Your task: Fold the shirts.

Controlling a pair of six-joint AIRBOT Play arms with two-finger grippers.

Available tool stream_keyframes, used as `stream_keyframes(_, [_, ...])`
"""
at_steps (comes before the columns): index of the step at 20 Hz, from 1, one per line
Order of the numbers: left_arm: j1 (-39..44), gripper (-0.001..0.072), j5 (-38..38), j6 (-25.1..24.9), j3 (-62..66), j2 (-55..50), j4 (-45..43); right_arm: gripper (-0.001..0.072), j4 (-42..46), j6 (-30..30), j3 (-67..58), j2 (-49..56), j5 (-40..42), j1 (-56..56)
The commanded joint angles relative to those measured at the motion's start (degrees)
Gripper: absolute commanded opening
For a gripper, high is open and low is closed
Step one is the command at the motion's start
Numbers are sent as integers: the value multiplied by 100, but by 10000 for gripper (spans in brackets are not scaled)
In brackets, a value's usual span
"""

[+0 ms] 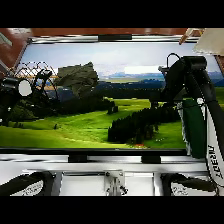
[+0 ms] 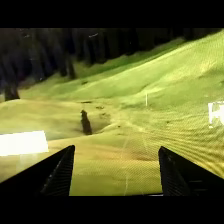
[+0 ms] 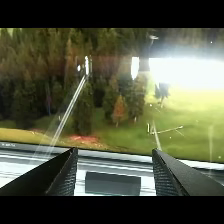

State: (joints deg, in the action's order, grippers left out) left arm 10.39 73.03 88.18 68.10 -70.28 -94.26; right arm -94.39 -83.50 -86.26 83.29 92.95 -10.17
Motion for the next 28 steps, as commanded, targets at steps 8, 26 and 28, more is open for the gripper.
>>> stream_keyframes(8, [-7,598,0,-2,-2,4,0,567,0,2,-4,0,0,0])
stream_keyframes(26, [-2,599,-651,1071,-2,4,745,567,-70,-4,-4,0,-573,-2])
stream_keyframes(28, [0,600,-1252,1058,11,4,1209,567,-68,-37,-4,0,-699,-4])
